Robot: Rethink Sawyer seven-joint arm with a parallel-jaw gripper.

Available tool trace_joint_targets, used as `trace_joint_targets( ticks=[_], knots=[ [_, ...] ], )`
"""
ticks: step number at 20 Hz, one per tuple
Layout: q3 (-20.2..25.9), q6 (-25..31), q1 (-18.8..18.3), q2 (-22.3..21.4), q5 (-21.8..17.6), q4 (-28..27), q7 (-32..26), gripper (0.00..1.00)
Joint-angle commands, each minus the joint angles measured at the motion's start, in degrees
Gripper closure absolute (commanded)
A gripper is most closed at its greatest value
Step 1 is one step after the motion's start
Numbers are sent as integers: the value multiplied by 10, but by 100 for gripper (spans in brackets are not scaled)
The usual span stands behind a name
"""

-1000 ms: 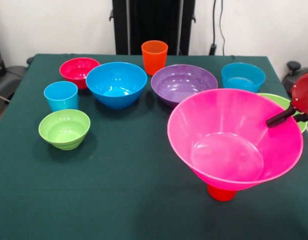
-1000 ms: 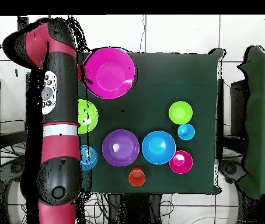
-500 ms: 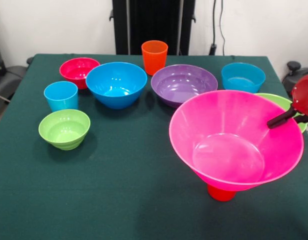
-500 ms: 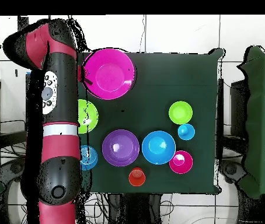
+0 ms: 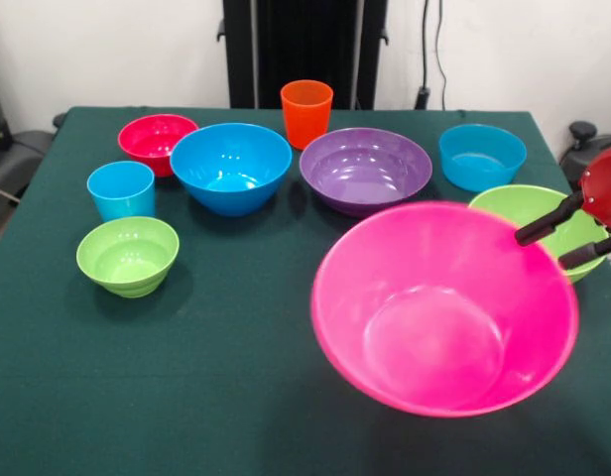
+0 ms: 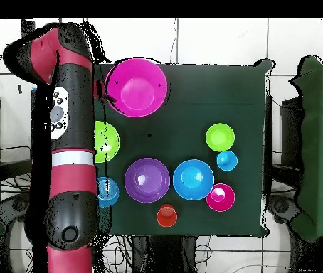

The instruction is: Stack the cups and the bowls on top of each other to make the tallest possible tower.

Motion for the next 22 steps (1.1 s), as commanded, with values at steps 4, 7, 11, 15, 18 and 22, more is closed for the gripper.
trace_joint_targets(
  ticks=[4,7,11,15,18,22],
  knots=[
    [-14,19,-24,-1,22,-23,-124,0],
    [-20,19,-26,-1,27,-24,-123,0],
    [-17,13,-22,-3,22,-19,-125,0],
    [-19,14,-21,-4,21,-19,-128,0],
    [-21,15,-22,-4,25,-20,-128,0],
    [-23,20,-23,-8,26,-22,-143,0]
  ],
)
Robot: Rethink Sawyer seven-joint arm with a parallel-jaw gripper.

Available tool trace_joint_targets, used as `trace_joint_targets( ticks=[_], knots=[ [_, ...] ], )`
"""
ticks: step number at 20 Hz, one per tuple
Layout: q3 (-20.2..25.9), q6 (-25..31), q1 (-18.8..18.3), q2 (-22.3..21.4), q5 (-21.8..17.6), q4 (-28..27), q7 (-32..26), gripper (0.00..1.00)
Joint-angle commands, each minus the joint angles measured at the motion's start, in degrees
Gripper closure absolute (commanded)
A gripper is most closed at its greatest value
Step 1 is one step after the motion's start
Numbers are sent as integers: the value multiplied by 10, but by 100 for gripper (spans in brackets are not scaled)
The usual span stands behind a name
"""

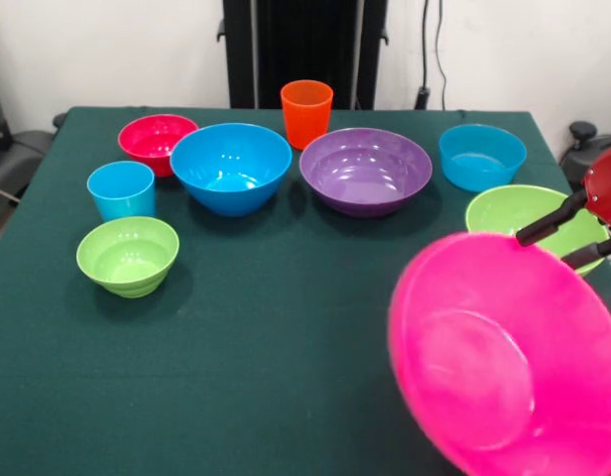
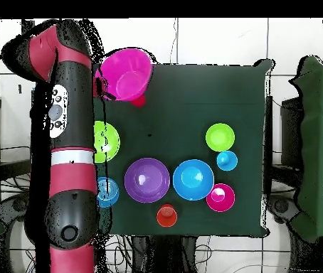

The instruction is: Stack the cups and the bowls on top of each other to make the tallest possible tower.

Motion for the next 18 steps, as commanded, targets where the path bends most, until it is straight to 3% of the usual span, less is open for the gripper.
trace_joint_targets(
  ticks=[1,18],
  knots=[
    [4,20,-13,-8,6,-10,-142,0],
    [24,-2,-9,-7,-14,3,-147,0]
  ],
)
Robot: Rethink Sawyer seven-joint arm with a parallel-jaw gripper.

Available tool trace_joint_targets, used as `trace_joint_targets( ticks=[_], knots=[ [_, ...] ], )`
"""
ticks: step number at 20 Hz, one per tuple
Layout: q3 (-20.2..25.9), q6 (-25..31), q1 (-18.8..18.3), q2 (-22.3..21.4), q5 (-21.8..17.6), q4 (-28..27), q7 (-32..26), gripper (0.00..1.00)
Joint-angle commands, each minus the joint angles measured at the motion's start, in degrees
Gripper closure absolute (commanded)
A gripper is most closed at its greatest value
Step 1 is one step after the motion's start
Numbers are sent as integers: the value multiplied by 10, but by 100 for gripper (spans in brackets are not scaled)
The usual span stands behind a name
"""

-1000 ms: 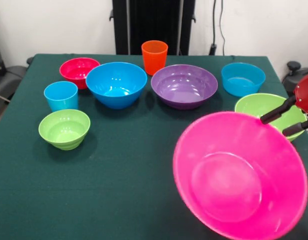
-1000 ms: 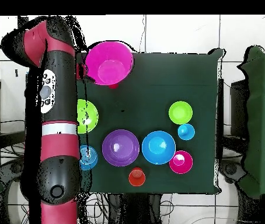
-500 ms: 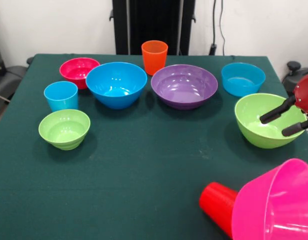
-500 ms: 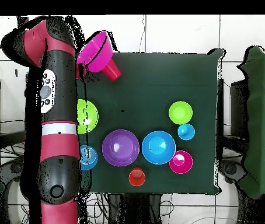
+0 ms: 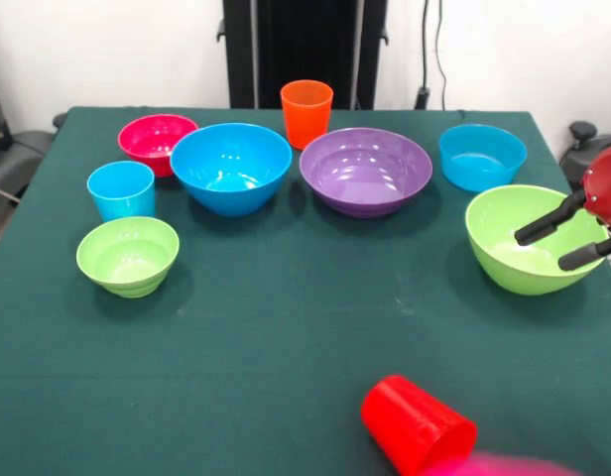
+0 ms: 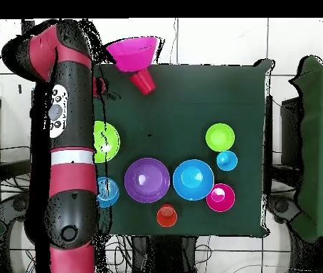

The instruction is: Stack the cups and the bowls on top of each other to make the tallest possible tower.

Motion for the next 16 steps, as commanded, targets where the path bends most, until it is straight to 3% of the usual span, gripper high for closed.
trace_joint_targets(
  ticks=[1,16],
  knots=[
    [28,-2,-7,-8,-15,5,-149,0],
    [62,-16,7,-19,-41,29,-163,0]
  ],
)
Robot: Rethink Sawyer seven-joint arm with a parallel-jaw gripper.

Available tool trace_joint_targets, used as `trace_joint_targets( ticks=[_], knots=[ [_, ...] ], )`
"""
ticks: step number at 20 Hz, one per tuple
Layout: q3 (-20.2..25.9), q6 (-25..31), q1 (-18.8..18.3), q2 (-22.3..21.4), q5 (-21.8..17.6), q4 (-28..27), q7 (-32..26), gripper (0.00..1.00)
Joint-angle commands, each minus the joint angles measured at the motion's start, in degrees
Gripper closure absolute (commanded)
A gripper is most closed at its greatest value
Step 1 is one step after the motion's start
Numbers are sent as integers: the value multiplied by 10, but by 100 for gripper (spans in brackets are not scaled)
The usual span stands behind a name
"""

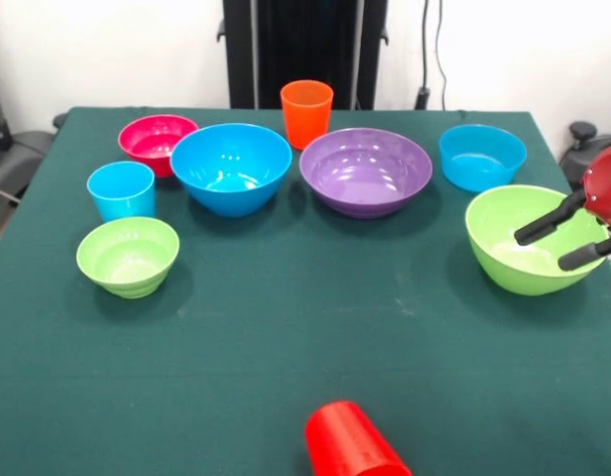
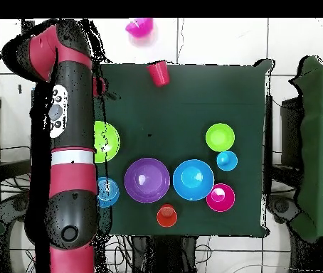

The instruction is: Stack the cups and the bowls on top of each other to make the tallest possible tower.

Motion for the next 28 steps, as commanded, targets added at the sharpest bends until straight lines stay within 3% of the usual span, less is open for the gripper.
trace_joint_targets(
  ticks=[1,8,12,21,28],
  knots=[
    [61,-17,7,-19,-40,30,-164,0],
    [58,-26,3,-14,-34,25,-151,0],
    [101,-59,21,-32,-72,74,-157,0],
    [205,-172,58,-81,-149,220,-155,0],
    [297,-252,68,-174,-184,398,-203,0]
  ],
)
